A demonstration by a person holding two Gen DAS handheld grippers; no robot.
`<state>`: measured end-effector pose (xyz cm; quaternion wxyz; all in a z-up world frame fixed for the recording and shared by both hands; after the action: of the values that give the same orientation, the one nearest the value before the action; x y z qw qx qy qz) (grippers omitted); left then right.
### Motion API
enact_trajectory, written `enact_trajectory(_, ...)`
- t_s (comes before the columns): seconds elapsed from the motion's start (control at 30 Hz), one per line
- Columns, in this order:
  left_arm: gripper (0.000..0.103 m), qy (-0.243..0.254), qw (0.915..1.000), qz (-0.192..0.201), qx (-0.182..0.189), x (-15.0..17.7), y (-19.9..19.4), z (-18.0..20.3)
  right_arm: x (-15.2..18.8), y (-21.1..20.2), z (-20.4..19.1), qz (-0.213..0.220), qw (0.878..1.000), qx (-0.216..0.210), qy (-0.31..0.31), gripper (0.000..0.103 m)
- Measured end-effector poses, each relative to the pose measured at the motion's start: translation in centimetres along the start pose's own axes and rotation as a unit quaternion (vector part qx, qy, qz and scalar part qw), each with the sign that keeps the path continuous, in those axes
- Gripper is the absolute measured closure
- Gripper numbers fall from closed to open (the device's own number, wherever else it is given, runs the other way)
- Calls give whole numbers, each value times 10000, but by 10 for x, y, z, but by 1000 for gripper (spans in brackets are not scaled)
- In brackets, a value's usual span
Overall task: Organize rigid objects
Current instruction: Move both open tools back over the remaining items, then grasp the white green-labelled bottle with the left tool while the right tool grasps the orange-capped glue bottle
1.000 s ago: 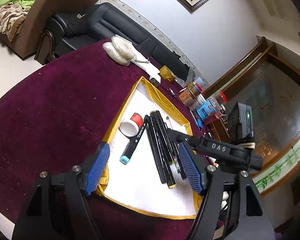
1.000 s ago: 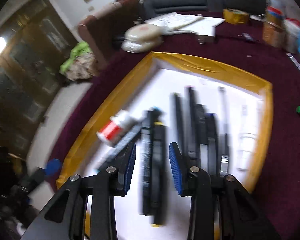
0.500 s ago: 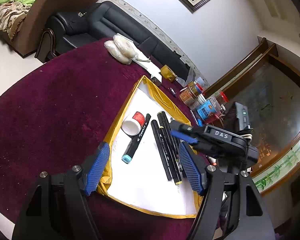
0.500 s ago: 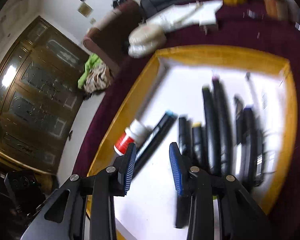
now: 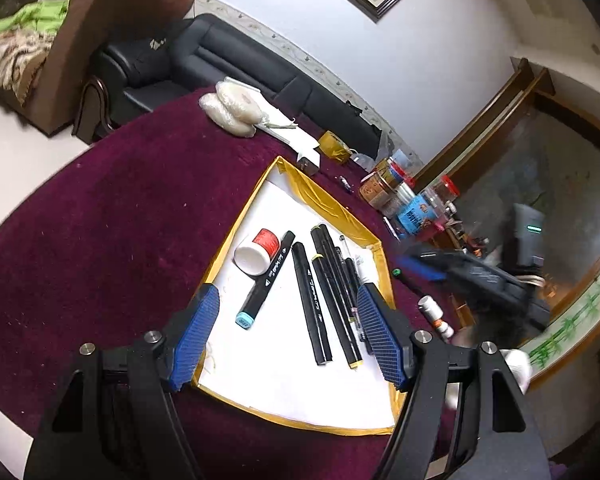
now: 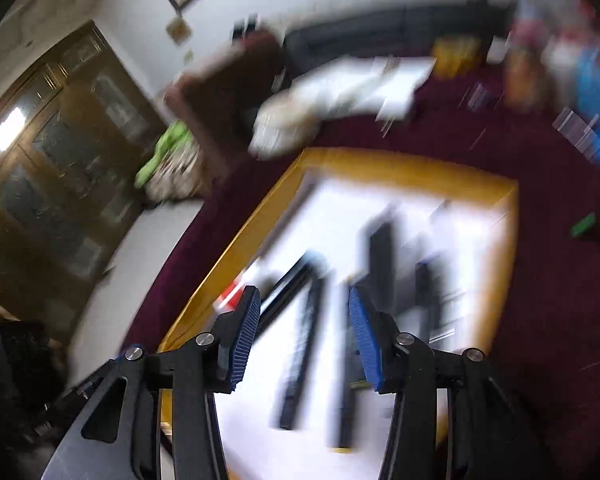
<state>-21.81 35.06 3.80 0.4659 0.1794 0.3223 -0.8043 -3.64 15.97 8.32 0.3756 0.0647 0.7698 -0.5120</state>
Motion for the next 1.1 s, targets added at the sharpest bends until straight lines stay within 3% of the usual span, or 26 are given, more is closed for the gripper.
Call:
enact_trajectory(0.03,32,54,10000,9,-37,0,0,3,-1,-20,11,432,9983,374,-111,54)
enact_trajectory(0.07,32,137,9998,19,-114,0,0,7,-1,-32,18,738,9951,640,-178,39)
enact_trajectory(0.13,32,261,9993,16,-250,1,3,13,4,-58,44,1405,9837,1101,-209,16)
enact_trajectory(0.2,32,328,9990,-52,-293,5,8,19,6,-71,79,1587,9765,1457,-44,16)
enact_trajectory(0.33,32,378,9986,-312,-198,13,21,34,18,-77,171,1079,9771,1453,1115,16)
enact_trajectory(0.47,32,437,9973,-593,-60,20,36,55,38,-90,269,882,9547,1568,2369,16)
enact_trajectory(0.6,32,652,9944,-833,-12,30,55,84,50,-107,329,933,9358,1654,2970,17)
enact_trajectory(0.7,32,851,9898,-1144,53,43,79,107,44,-103,334,950,9392,1641,2863,19)
enact_trajectory(0.83,32,1156,9794,-1642,199,67,109,141,25,-68,329,579,9591,1447,2363,22)
enact_trajectory(0.9,32,1234,9749,-1833,262,76,119,155,22,-49,328,483,9614,1413,2312,22)
enact_trajectory(1.03,32,1414,9695,-1996,147,85,129,169,20,-13,330,165,9691,1222,2137,22)
enact_trajectory(1.1,32,1437,9685,-2034,68,87,131,171,25,-7,325,201,9746,1162,1904,22)
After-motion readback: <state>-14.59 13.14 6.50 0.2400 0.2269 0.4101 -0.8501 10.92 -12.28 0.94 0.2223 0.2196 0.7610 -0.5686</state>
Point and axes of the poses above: each gripper's, at about its wrist camera, not at the fingertips, and y roughly the way its jaws point, z to its right, x to its underside, the point moved 2 cm from there along y, roughly the way its jaws point, and after that the axes turned 12 degrees about x, right-handed, at the moved point
